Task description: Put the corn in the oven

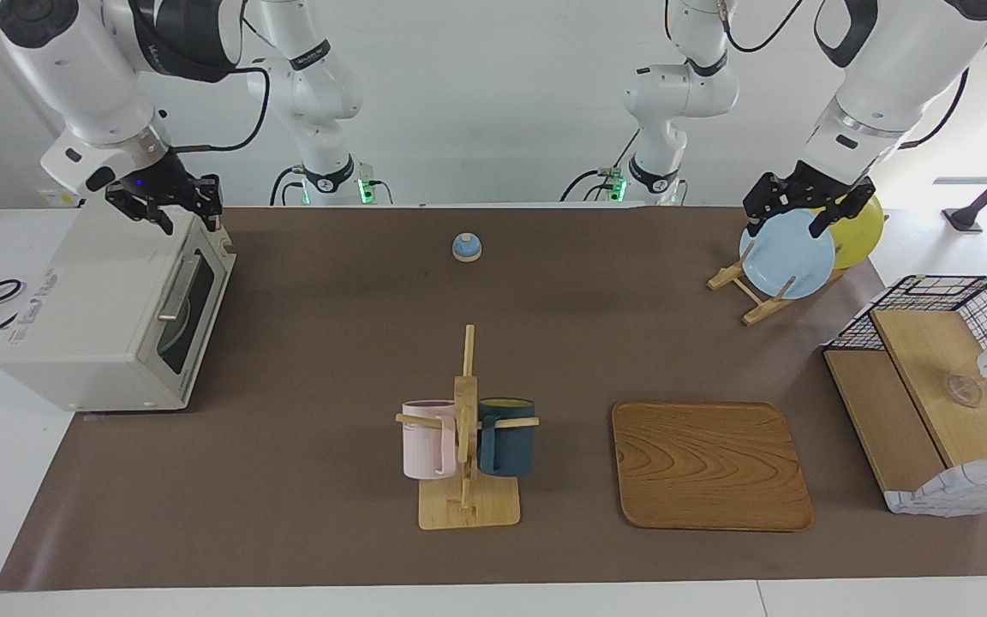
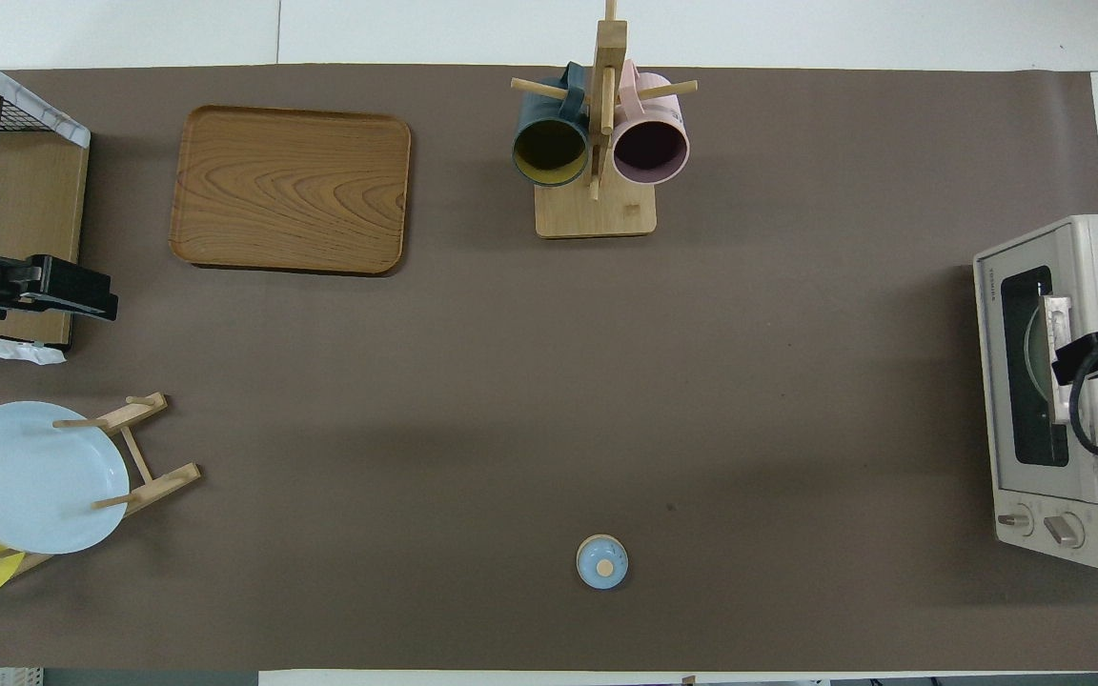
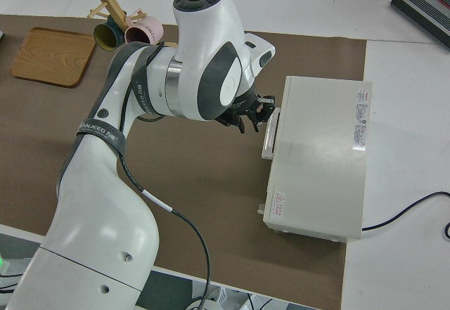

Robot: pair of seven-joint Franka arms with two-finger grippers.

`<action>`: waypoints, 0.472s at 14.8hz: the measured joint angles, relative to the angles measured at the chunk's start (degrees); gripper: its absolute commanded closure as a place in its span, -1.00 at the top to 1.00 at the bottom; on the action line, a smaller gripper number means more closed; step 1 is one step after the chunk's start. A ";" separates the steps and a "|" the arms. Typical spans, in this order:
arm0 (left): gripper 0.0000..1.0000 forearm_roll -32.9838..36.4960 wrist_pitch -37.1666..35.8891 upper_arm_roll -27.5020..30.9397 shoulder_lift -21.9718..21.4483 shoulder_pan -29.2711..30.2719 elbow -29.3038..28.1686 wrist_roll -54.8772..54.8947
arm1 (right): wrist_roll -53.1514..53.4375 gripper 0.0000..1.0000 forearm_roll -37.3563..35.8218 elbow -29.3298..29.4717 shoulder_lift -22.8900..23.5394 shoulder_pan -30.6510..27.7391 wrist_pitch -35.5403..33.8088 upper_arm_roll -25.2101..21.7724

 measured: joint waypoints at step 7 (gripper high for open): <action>1.00 0.00 0.00 0.00 0.00 0.00 0.00 0.00 | 4.47 1.00 1.56 5.55 0.26 8.22 -6.09 -3.53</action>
